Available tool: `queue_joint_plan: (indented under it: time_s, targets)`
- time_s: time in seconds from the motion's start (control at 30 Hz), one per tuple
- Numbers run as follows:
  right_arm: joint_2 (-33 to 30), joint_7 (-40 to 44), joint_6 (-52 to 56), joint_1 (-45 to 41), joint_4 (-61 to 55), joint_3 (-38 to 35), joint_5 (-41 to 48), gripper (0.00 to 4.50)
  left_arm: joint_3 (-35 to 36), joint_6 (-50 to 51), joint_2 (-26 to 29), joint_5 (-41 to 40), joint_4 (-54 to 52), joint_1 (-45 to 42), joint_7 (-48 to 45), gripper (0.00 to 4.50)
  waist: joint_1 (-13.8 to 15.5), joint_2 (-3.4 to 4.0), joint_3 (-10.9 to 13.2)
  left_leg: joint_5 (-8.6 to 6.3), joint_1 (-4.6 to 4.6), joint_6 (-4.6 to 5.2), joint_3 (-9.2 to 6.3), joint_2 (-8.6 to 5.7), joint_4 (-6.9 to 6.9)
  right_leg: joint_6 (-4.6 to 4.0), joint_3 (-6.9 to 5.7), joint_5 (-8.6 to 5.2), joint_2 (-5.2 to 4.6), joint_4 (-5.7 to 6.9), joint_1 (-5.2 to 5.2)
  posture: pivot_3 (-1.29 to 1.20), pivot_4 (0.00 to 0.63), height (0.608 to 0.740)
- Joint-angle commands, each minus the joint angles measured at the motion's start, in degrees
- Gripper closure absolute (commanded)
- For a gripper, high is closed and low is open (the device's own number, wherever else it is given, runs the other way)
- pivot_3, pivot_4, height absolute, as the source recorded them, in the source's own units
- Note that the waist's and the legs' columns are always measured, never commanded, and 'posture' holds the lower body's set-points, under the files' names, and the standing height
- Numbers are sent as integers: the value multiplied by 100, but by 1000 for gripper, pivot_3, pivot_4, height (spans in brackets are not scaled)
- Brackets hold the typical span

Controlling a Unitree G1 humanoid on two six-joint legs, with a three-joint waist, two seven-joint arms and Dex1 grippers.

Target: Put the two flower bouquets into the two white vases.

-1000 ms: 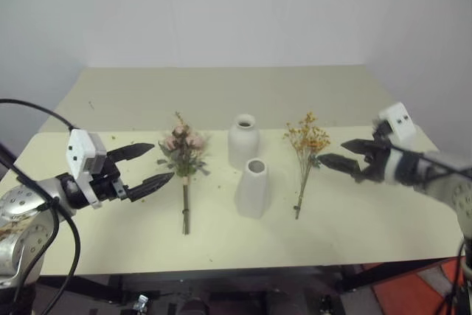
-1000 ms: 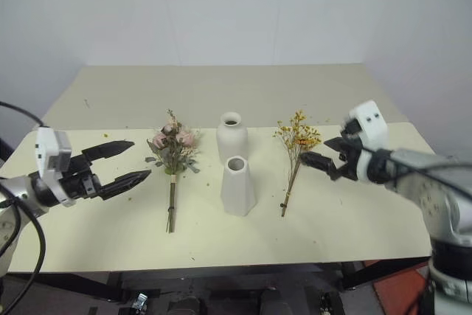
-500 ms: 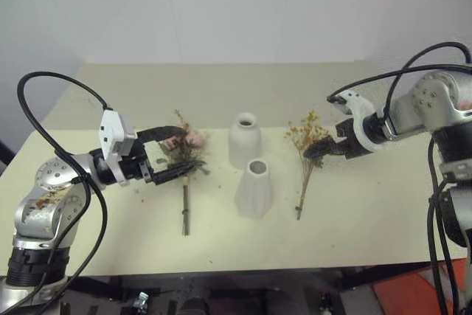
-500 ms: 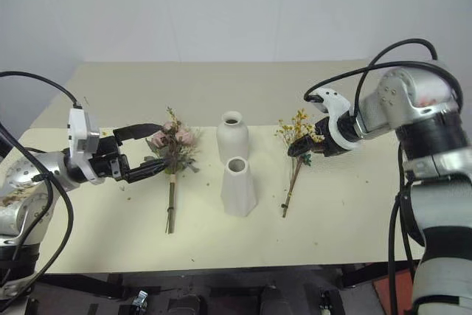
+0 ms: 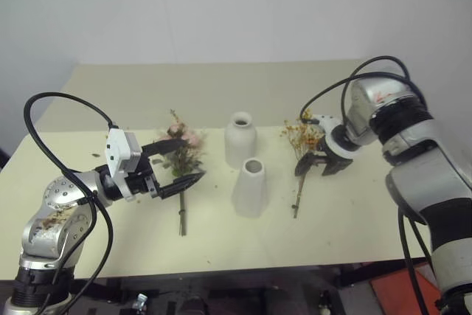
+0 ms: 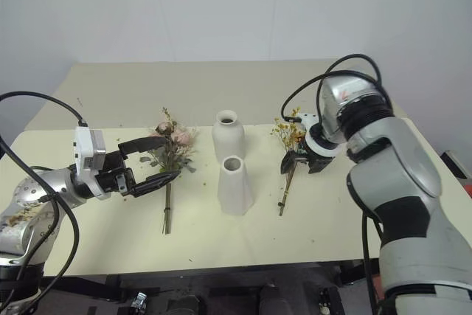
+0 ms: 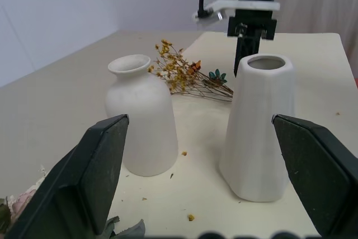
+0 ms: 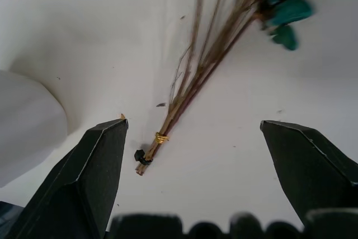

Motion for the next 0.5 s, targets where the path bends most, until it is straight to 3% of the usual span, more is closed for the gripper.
queue_joint_plan:
  time_s: [0.03, 0.43, 0.5]
  targets:
    - [173, 223, -189, -221, 305, -188, -601, 23, 145, -62, -29, -101, -325, 109, 127, 8, 0, 0, 0, 0, 0, 0, 0, 0, 0, 0, 0, 0, 0, 0, 0, 0, 150, 740]
    - [905, 360, -1409, -174, 1374, -1066, -2176, 23, 195, -24, 32, -187, -486, 250, 309, 8, -4, 1, 0, 0, 2, 0, -1, 0, 0, -1, -1, 1, 0, 2, 1, 0, 150, 740]
    - [995, 322, -1547, -124, 1471, -1255, -2363, 408, 204, -26, 45, -194, -497, 260, 319, 0, -12, 1, 0, 0, 3, 0, -1, 0, 0, -2, 0, 1, 0, 3, 1, 0, 150, 740]
